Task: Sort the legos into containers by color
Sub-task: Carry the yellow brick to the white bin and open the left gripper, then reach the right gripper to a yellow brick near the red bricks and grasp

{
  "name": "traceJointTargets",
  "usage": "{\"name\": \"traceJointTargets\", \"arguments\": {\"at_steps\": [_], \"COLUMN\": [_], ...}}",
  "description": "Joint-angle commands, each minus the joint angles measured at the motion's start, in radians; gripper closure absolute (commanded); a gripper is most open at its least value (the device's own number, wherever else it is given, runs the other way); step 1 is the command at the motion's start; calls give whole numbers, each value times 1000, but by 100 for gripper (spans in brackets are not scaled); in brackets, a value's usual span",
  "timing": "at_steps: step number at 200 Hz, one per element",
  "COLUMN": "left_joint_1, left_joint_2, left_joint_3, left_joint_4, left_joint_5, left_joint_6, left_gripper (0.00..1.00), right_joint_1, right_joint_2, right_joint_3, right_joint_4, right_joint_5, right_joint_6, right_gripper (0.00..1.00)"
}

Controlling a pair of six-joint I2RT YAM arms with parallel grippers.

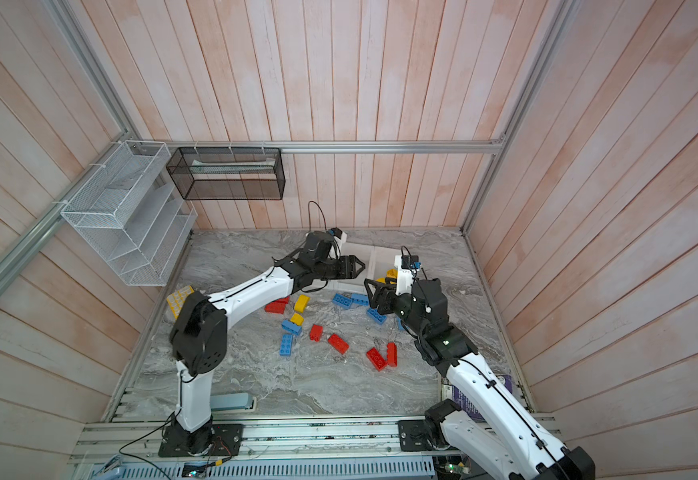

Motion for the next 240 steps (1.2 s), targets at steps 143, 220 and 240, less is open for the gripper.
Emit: {"name": "traceJointTargets", "arguments": {"at_steps": [143, 220, 240], "left_joint_1": [7, 9, 9], "left_joint_2": [-1104, -1216, -1232], "left_joint_3": [-675, -712, -721], "left_joint_4": [-320, -444, -446], "left_joint_5": [-544, -608, -613], "left_joint_6": [-13, 28, 36], "left_gripper": [27, 25, 25], "right_joint_1": [416, 437, 437], "right_joint_2": [856, 1163, 1221], "right_joint_3": [510, 788, 842], "right_joint_4": [-114, -238, -276], "right_joint_5": [238, 313, 329], "right_joint_6": [185, 229, 260], "right_gripper": [30, 31, 31]}}
